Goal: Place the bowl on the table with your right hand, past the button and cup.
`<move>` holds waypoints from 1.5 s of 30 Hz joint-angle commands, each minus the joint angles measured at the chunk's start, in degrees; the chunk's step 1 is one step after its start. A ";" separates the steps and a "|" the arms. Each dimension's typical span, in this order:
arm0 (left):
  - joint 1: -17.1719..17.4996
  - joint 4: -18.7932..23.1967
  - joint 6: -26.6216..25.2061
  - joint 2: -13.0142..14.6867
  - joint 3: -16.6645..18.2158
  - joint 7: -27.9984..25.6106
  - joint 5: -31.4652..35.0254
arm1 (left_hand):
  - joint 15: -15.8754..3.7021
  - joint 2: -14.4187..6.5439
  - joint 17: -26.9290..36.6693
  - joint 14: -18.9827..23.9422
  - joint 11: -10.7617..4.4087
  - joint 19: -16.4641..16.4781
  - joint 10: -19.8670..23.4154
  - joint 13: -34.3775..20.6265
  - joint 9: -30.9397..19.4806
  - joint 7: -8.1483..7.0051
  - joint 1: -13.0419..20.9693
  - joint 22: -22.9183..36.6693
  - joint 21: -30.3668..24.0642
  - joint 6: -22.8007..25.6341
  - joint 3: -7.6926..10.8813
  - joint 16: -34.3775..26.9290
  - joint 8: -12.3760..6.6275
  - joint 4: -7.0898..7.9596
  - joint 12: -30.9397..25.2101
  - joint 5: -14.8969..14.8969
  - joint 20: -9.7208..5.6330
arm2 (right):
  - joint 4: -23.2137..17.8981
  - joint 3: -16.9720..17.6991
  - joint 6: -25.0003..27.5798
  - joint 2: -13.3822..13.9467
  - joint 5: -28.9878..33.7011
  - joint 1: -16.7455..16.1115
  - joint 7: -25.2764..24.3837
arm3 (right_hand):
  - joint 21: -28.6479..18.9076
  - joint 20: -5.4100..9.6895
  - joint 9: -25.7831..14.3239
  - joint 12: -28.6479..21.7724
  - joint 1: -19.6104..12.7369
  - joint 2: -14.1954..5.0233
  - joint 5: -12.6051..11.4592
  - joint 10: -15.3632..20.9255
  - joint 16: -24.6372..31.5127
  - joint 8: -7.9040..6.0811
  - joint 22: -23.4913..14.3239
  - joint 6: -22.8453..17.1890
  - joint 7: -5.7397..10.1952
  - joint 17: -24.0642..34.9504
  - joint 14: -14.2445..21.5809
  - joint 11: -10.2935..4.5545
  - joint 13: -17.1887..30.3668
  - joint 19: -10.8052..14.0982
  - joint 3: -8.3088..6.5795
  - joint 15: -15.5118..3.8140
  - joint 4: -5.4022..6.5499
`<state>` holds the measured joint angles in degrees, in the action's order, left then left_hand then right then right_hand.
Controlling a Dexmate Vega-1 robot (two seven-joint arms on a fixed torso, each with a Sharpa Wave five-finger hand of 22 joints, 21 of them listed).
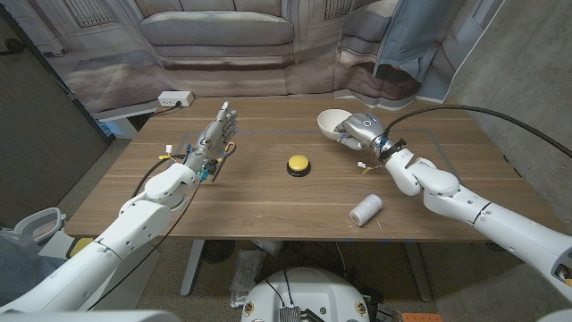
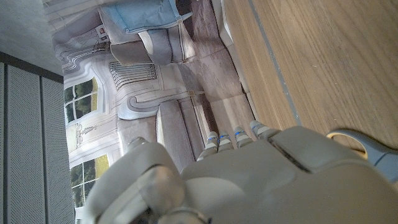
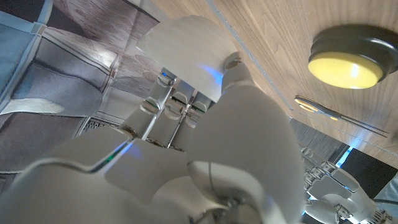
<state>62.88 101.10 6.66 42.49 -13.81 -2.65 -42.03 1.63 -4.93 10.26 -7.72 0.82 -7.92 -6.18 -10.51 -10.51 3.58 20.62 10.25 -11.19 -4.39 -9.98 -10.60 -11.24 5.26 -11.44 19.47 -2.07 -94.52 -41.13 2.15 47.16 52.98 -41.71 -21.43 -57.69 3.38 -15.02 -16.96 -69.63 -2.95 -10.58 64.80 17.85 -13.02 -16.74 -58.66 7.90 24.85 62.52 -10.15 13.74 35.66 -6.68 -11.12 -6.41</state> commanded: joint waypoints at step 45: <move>-2.32 -2.23 -0.15 -0.26 -0.79 1.85 -0.30 | -0.08 -0.61 0.18 0.07 -0.11 -0.75 0.10 -0.19 -0.15 0.22 0.49 0.11 -0.32 0.18 -0.87 -0.12 0.00 0.16 -0.06 -0.15 -1.42 | 8.85 -6.65 2.91 -3.20 1.66 3.60 -2.37 | -1.11 8.43 -0.11 -0.12 -5.38 -5.80 -0.37 0.08 -0.05 -0.24 0.71 -3.99 3.96 0.50 0.56 -0.39 0.01 -0.15 -0.33 -2.60 0.41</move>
<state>61.39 99.72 6.87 42.19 -14.36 -1.59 -42.04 1.63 -5.15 10.25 -7.72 0.81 -7.92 -6.18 -10.51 -10.51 3.58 20.85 10.25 -11.19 -4.39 -10.35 -10.60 -11.24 5.35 -11.44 19.47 -2.07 -86.93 -46.95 4.63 44.54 55.45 -38.59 -24.18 -58.57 3.38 -15.00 -16.85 -69.72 -2.86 -10.57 64.64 17.41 -12.92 -15.92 -58.97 8.21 25.10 62.64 -10.42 13.71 35.66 -6.72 -11.25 -6.22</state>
